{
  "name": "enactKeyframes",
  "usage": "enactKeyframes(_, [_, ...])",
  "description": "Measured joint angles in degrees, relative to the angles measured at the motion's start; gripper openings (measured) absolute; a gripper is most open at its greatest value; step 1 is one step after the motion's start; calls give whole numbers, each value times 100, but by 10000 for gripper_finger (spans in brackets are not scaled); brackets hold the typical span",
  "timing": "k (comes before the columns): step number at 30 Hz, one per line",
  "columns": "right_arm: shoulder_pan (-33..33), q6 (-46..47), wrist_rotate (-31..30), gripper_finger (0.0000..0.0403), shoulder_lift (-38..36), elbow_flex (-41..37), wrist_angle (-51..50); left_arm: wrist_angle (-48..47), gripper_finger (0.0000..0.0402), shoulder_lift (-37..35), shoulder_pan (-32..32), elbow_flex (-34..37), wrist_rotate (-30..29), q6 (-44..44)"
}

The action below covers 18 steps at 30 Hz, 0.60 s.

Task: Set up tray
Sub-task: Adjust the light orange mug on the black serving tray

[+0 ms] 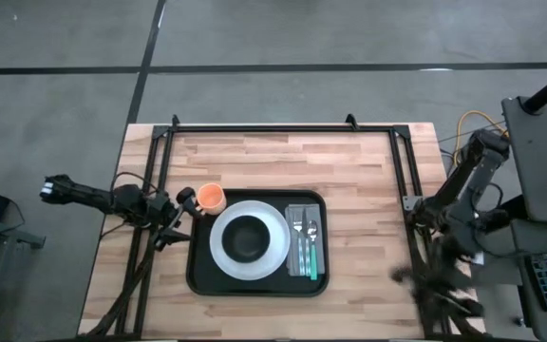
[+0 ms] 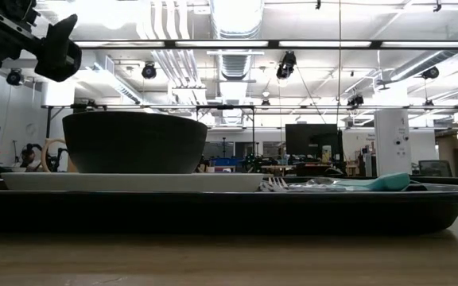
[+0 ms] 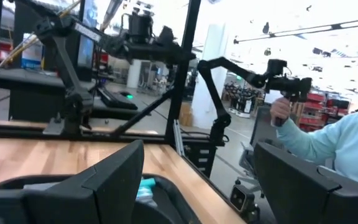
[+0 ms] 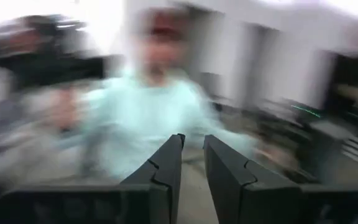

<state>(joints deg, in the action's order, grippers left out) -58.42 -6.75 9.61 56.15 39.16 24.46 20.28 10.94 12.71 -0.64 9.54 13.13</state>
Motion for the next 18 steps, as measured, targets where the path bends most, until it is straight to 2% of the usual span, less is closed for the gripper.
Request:
enactKeyframes(3, [264, 504, -1161, 59, -438, -360, 10, -73, 281, -2, 0, -1, 1, 2])
enactKeyframes(5, [329, 599, -1606, 59, -738, -615, 28, -187, 281, 0, 0, -11, 1, 5])
enactKeyframes(13, [377, 660, -1731, 59, -1862, -2022, 545, -167, 281, 74, -2, -10, -10, 173])
enactKeyframes(18, [382, 674, -1739, 59, -2311, -2826, 1046, -159, 281, 63, -2, -25, -18, 244])
